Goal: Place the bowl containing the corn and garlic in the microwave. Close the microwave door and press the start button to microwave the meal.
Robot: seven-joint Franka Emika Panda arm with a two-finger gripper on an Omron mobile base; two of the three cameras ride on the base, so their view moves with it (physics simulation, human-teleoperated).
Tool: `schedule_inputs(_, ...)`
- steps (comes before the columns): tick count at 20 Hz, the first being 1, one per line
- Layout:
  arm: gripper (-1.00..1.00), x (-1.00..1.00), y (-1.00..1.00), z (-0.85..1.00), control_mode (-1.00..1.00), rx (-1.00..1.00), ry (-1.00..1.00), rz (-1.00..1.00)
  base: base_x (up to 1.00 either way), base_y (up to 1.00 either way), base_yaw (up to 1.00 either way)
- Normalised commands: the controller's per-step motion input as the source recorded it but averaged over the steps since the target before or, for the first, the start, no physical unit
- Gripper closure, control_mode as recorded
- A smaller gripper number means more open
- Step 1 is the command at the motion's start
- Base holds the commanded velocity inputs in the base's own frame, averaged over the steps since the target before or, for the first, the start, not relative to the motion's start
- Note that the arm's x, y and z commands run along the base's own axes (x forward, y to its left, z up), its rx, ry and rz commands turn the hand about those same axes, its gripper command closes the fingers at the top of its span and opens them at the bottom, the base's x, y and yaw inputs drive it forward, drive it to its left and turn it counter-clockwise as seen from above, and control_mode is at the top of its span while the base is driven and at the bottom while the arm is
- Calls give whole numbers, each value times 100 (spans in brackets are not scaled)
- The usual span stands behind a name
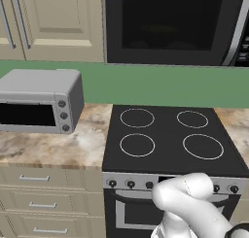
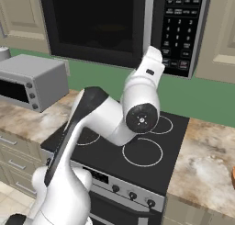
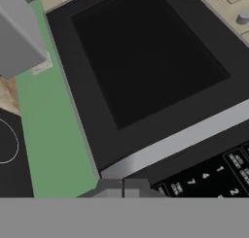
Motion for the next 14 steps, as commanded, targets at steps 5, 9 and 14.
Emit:
schedule_inputs(5,100,42,-30,0,-100,1,0,0,0,0,0)
schedule_inputs(9,100,39,-27,-2,-100,2,0,0,0,0,0)
schedule_inputs(14,100,34,-18,-9,-100,1,-2,0,0,0,0)
